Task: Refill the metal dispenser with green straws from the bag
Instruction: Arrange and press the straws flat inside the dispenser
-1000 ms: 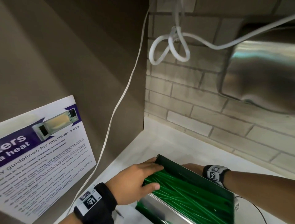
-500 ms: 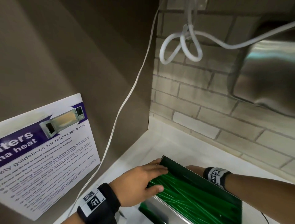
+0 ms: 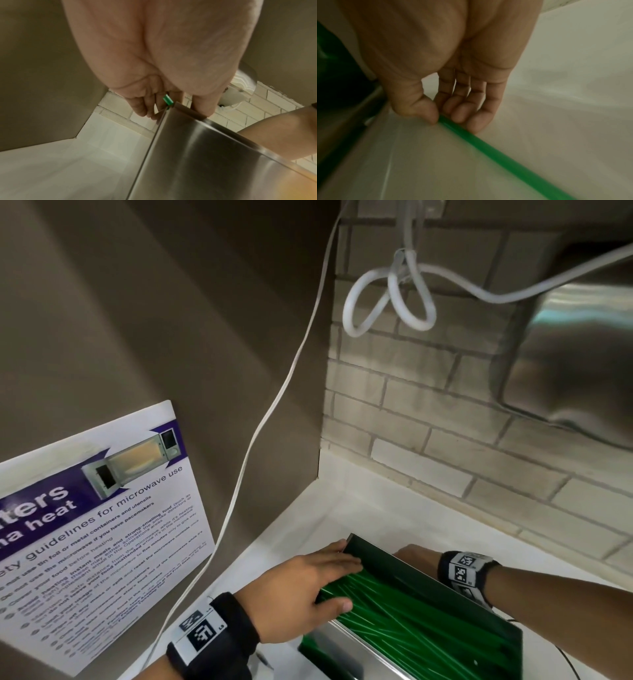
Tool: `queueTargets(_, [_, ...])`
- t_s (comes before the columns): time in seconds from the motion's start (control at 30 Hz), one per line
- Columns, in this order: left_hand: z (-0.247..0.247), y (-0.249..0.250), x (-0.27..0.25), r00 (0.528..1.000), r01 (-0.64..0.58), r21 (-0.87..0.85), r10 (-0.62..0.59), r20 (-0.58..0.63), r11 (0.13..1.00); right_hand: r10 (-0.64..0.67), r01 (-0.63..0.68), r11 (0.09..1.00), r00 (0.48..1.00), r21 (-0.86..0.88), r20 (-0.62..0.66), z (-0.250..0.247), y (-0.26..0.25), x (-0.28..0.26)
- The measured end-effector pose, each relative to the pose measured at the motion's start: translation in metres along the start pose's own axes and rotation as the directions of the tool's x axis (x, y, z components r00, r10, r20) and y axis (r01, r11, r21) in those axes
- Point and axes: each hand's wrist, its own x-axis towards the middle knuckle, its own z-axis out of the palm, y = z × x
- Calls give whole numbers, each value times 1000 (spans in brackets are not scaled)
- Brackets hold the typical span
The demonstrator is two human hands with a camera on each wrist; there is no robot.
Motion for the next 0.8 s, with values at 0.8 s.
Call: queueTargets(0.8, [-2,5,14,998,14,69,-10,-58,998,134,186,838,841,513,-525,-83,-73,-187])
